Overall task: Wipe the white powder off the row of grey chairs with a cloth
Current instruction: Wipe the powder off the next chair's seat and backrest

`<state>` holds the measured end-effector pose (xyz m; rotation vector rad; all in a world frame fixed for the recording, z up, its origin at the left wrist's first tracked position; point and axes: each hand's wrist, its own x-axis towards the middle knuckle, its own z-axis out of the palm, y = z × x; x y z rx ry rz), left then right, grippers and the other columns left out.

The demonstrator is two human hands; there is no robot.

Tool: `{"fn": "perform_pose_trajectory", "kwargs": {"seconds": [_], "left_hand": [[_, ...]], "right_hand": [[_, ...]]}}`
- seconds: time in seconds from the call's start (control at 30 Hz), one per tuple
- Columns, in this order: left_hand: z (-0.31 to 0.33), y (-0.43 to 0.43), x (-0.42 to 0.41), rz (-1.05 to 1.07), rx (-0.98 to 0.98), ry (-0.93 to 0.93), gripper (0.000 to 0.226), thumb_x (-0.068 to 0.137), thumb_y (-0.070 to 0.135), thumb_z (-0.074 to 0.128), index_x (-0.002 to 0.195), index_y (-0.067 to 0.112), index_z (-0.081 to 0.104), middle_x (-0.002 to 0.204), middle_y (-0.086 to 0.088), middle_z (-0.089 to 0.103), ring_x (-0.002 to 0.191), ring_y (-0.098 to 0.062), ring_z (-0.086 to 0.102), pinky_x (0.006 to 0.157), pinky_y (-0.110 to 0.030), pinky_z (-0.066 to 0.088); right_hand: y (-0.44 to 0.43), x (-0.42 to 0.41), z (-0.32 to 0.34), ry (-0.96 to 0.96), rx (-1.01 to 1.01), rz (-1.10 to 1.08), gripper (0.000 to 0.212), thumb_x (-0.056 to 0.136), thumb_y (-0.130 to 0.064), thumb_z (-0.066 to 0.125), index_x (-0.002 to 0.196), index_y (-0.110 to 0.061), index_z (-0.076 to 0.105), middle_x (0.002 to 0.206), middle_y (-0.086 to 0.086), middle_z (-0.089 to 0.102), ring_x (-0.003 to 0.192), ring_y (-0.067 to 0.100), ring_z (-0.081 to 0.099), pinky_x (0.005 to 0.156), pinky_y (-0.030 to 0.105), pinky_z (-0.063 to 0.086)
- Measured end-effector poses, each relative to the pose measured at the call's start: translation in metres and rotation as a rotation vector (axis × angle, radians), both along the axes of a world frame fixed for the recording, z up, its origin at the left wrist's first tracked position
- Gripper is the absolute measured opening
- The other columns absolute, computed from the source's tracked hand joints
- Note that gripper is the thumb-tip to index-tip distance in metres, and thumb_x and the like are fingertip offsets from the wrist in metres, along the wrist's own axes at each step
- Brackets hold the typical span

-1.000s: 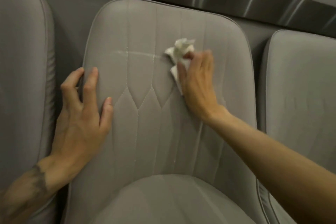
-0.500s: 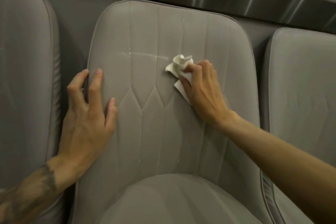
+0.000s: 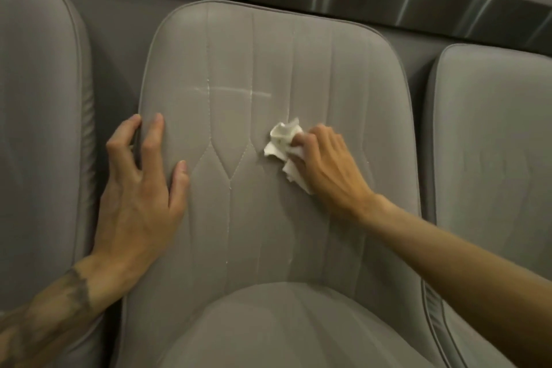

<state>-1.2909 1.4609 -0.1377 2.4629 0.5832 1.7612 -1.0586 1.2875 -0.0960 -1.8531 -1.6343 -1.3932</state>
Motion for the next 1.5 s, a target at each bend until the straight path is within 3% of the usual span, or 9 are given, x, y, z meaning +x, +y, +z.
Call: {"fn": "perform_pose_trajectory", "kwargs": {"seconds": [0.23,0.33,0.43,0.67,0.77,0.9,1.1,1.3,1.5], "left_hand": [[-0.001,0.001,0.0,0.009,0.003,-0.005,0.066,0.101,0.023,0.057,0.159,0.008,0.03,0.155,-0.026,0.026,0.126,-0.048,0.048,0.096,-0.058,0.052],[-0.001,0.002,0.001,0.014,-0.001,-0.001,0.066,0.101,0.023,0.057,0.159,0.008,0.03,0.155,-0.026,0.026,0.127,-0.049,0.048,0.097,-0.059,0.052],[-0.001,0.003,0.001,0.005,0.014,0.004,0.066,0.101,0.021,0.057,0.159,0.007,0.029,0.155,-0.028,0.026,0.126,-0.05,0.047,0.101,-0.058,0.05],[-0.001,0.003,0.001,0.008,0.028,-0.005,0.066,0.101,0.021,0.057,0.159,0.007,0.028,0.154,-0.028,0.027,0.128,-0.049,0.045,0.104,-0.056,0.049],[-0.002,0.004,0.001,0.019,0.03,-0.006,0.066,0.101,0.022,0.057,0.16,0.008,0.028,0.155,-0.027,0.027,0.13,-0.048,0.046,0.106,-0.055,0.048],[-0.001,0.003,0.001,0.028,0.036,-0.003,0.066,0.102,0.02,0.057,0.159,0.006,0.029,0.153,-0.03,0.028,0.13,-0.047,0.045,0.103,-0.053,0.049],[-0.002,0.003,0.002,0.032,0.043,-0.005,0.065,0.102,0.02,0.057,0.159,0.005,0.03,0.153,-0.03,0.029,0.132,-0.046,0.043,0.103,-0.054,0.05],[0.0,0.001,0.002,0.041,0.047,-0.004,0.065,0.102,0.019,0.057,0.159,0.004,0.03,0.153,-0.03,0.029,0.137,-0.045,0.041,0.108,-0.052,0.047],[-0.002,0.002,0.002,0.042,0.031,-0.014,0.066,0.101,0.02,0.059,0.159,0.006,0.03,0.154,-0.028,0.029,0.139,-0.044,0.039,0.109,-0.052,0.047]], "right_hand": [[0.014,0.009,0.027,0.267,0.397,0.004,0.025,0.102,-0.024,0.052,0.115,-0.002,0.051,0.106,0.017,0.049,0.094,0.034,0.05,0.084,0.048,0.045],[0.009,-0.001,-0.052,0.13,0.141,-0.029,0.038,0.105,-0.03,0.047,0.129,-0.002,0.054,0.109,0.02,0.057,0.091,0.036,0.052,0.081,0.046,0.043],[-0.004,-0.003,-0.082,0.044,-0.028,0.023,0.032,0.103,-0.032,0.051,0.121,-0.006,0.05,0.101,0.017,0.056,0.085,0.033,0.049,0.072,0.045,0.043],[0.009,-0.002,-0.037,0.234,0.283,0.013,0.028,0.102,-0.028,0.052,0.12,-0.009,0.043,0.106,0.016,0.05,0.092,0.031,0.049,0.082,0.04,0.044],[0.001,-0.018,-0.111,0.185,0.105,0.085,0.041,0.102,-0.034,0.053,0.127,-0.002,0.05,0.11,0.017,0.056,0.095,0.033,0.053,0.082,0.041,0.046],[-0.015,-0.02,-0.144,0.046,-0.234,0.15,0.027,0.098,-0.025,0.057,0.119,-0.01,0.05,0.107,0.011,0.053,0.086,0.032,0.059,0.075,0.039,0.045],[0.003,-0.013,-0.101,0.243,0.174,0.042,0.03,0.099,-0.026,0.059,0.119,-0.005,0.05,0.107,0.017,0.054,0.091,0.033,0.052,0.077,0.043,0.047],[-0.018,-0.015,-0.155,-0.019,-0.298,0.139,0.027,0.104,-0.034,0.041,0.114,-0.012,0.053,0.098,0.01,0.058,0.082,0.028,0.055,0.071,0.037,0.043],[0.02,0.0,0.001,0.352,0.378,-0.004,0.024,0.1,-0.023,0.054,0.112,-0.002,0.057,0.107,0.017,0.053,0.096,0.031,0.051,0.083,0.036,0.038]]}}
